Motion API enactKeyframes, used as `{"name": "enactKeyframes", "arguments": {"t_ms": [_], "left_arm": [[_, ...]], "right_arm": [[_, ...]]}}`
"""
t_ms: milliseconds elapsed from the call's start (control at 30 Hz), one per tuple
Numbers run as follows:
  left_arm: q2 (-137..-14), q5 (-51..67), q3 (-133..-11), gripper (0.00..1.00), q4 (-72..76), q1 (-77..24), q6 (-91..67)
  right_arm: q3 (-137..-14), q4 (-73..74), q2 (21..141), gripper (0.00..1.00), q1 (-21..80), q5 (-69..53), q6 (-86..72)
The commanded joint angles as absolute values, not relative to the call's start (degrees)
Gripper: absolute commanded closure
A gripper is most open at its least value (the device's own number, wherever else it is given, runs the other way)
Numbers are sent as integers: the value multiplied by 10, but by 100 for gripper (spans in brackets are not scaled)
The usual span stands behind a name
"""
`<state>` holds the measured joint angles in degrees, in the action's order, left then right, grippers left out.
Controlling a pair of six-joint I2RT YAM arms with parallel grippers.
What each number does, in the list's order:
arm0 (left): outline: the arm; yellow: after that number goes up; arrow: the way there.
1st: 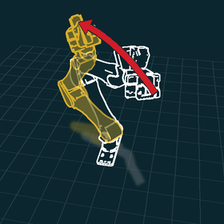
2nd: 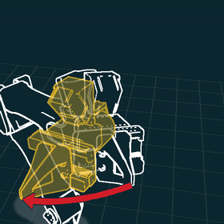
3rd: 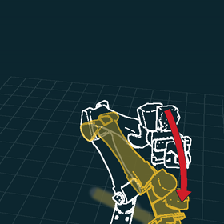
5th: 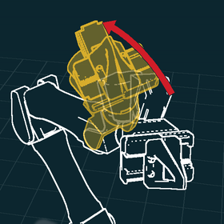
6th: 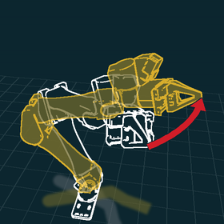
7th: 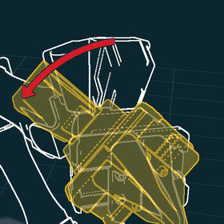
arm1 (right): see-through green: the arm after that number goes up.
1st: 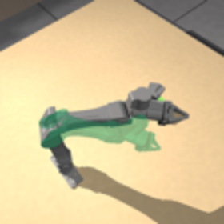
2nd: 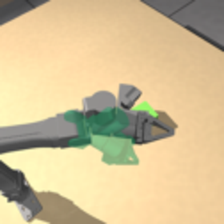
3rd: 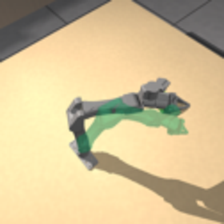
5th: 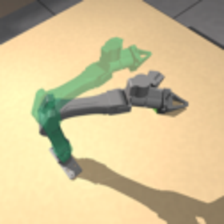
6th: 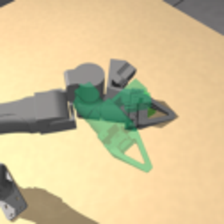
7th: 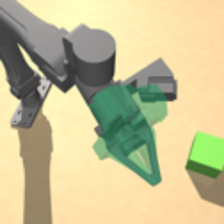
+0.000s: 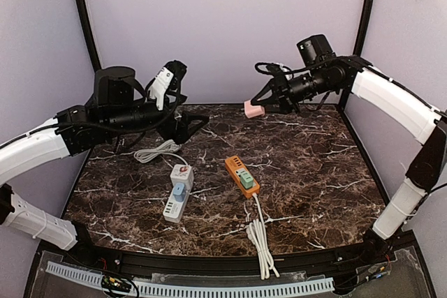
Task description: Insert the plug
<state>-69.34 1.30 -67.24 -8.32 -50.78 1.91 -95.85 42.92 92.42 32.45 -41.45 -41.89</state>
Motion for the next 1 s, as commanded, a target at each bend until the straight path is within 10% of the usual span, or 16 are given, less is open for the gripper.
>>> {"name": "enactKeyframes", "arguments": {"t_ms": [0, 967], "left_arm": [[-707, -75, -721, 1, -165, -507, -15], [-610, -94, -530, 1, -159, -423, -16]], "right_arm": [[-1032, 509, 965, 100, 318, -382, -346], [-1304, 735, 1176, 100, 369, -233, -338]]}}
